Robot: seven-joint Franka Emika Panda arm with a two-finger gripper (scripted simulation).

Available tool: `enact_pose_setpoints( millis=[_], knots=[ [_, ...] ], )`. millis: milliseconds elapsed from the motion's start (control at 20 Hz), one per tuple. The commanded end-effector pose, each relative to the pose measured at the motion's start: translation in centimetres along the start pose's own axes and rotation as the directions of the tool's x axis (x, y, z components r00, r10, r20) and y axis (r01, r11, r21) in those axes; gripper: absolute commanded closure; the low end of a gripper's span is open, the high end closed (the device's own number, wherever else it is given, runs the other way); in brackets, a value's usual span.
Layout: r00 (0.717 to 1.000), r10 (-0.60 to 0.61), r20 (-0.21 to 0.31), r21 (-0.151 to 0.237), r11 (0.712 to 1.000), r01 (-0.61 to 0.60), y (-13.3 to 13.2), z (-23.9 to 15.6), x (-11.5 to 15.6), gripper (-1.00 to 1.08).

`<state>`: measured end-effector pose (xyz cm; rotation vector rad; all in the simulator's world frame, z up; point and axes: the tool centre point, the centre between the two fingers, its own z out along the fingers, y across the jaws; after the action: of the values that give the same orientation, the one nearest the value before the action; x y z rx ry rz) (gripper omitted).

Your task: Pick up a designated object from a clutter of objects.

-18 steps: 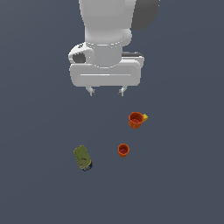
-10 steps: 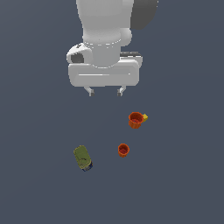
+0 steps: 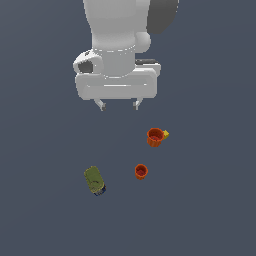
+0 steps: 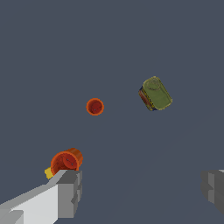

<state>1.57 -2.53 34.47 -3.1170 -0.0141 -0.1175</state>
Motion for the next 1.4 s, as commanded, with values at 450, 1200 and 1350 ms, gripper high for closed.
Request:
enact_pose_setpoints(
  millis=[450, 1200, 1350],
  knots=[
    [0.997, -0.083, 0.012, -0.004, 0.997, 0.083, 1.7, 3.0, 2.6, -0.92],
    [0.943, -0.329, 0.051, 0.000, 0.944, 0.330, 7.3, 14.4, 8.6, -0.92],
    [0.924, -0.377, 0.059, 0.004, 0.926, 0.378, 8.5, 17.0, 9.4, -0.92]
  ],
)
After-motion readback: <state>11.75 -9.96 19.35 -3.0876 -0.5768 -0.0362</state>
